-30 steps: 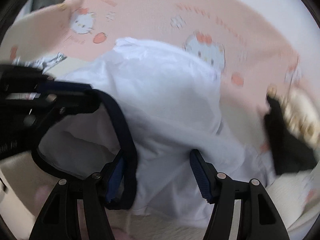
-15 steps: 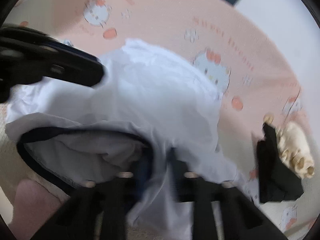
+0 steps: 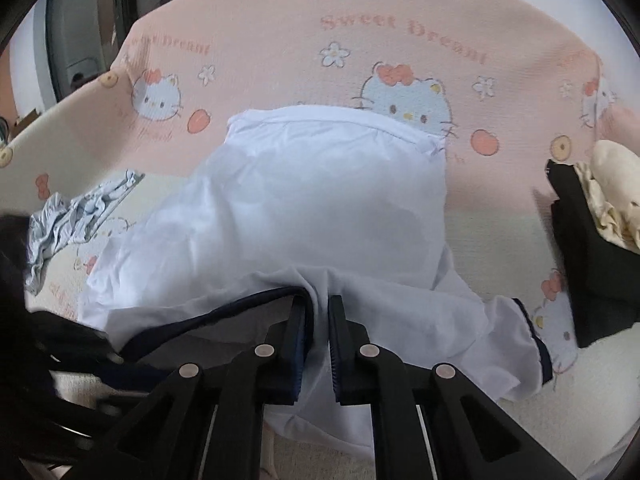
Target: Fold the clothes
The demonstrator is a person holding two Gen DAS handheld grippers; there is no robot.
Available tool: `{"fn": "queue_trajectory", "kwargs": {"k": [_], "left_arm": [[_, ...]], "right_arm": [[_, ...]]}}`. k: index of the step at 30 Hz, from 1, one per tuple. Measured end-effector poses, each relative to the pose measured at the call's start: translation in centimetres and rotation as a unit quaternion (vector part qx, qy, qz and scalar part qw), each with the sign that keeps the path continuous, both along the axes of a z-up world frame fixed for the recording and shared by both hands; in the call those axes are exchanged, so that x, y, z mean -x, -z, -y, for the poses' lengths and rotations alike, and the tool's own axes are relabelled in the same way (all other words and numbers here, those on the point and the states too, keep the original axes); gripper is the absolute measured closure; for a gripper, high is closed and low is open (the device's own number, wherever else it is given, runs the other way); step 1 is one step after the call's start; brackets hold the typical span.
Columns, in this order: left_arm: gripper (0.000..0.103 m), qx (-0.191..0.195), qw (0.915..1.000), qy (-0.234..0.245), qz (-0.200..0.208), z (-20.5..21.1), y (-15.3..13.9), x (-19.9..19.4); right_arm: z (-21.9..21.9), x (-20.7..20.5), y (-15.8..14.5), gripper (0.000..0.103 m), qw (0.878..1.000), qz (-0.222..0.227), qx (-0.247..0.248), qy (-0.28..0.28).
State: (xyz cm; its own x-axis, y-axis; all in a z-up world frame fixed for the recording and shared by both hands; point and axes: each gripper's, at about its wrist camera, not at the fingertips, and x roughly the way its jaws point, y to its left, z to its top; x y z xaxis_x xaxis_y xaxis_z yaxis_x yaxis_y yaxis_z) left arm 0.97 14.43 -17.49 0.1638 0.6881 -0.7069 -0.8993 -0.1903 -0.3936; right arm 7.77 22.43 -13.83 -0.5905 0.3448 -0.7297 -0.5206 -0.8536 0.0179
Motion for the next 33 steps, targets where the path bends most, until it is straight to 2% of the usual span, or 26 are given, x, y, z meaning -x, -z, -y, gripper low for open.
{"fn": "queue_trajectory", "kwargs": {"k": [1, 2, 3, 5, 11, 14, 17, 21, 24, 26, 33], "left_arm": [[0.089, 0.005, 0.9999, -0.01, 0.009, -0.2, 0.3, 0.2], [0.078, 0.009, 0.9996, -0.021, 0.017, -0.4, 0.5, 0.3], [0.06, 0.011, 0.9991, -0.03, 0.029, -0.5, 0.6, 0.5], [0.044, -0.004, 0.9978, -0.044, 0.048, -0.4, 0.3, 0.8], [0.042, -0.04, 0.9922, -0.058, 0.102, -0.9, 0.4, 1.1], [0.042, -0.034, 0.9855, -0.056, 0.156, -1.9, 1.8, 1.6], [0.042, -0.027, 0.9815, -0.08, 0.172, -2.5, 2.7, 1.8], [0.042, -0.018, 0.9812, -0.09, 0.17, -3.7, 2.4, 1.7], [0.044, -0.013, 0.9867, -0.086, 0.137, -3.7, 1.1, 1.3], [0.042, -0.026, 0.9886, -0.078, 0.126, -3.1, 0.5, 1.4], [0.042, -0.002, 0.9809, -0.111, 0.16, -3.0, 2.4, 3.7]], "right_arm": [[0.2, -0.2, 0.0, 0.095, 1.0, 0.001, 0.001, 0.001], [0.2, -0.4, 0.0, 0.095, 1.0, 0.0, 0.005, 0.003], [0.1, -0.6, 0.1, 0.095, 1.0, -0.002, 0.01, 0.005], [0.3, -1.0, 0.2, 0.095, 1.0, -0.003, 0.017, 0.006], [0.6, -2.3, 0.3, 0.095, 0.999, -0.014, 0.029, 0.022], [0.6, -3.1, -0.2, 0.095, 0.999, -0.029, 0.031, 0.033], [0.7, -3.6, -0.8, 0.095, 0.998, -0.038, 0.026, 0.036], [0.8, -4.1, -1.1, 0.095, 0.998, -0.038, 0.025, 0.04], [0.8, -4.6, -1.0, 0.095, 0.998, -0.038, 0.031, 0.039], [0.7, -4.9, -1.2, 0.095, 0.998, -0.044, 0.036, 0.038], [1.0, -5.4, -1.5, 0.095, 0.998, -0.04, 0.024, 0.037]]}}
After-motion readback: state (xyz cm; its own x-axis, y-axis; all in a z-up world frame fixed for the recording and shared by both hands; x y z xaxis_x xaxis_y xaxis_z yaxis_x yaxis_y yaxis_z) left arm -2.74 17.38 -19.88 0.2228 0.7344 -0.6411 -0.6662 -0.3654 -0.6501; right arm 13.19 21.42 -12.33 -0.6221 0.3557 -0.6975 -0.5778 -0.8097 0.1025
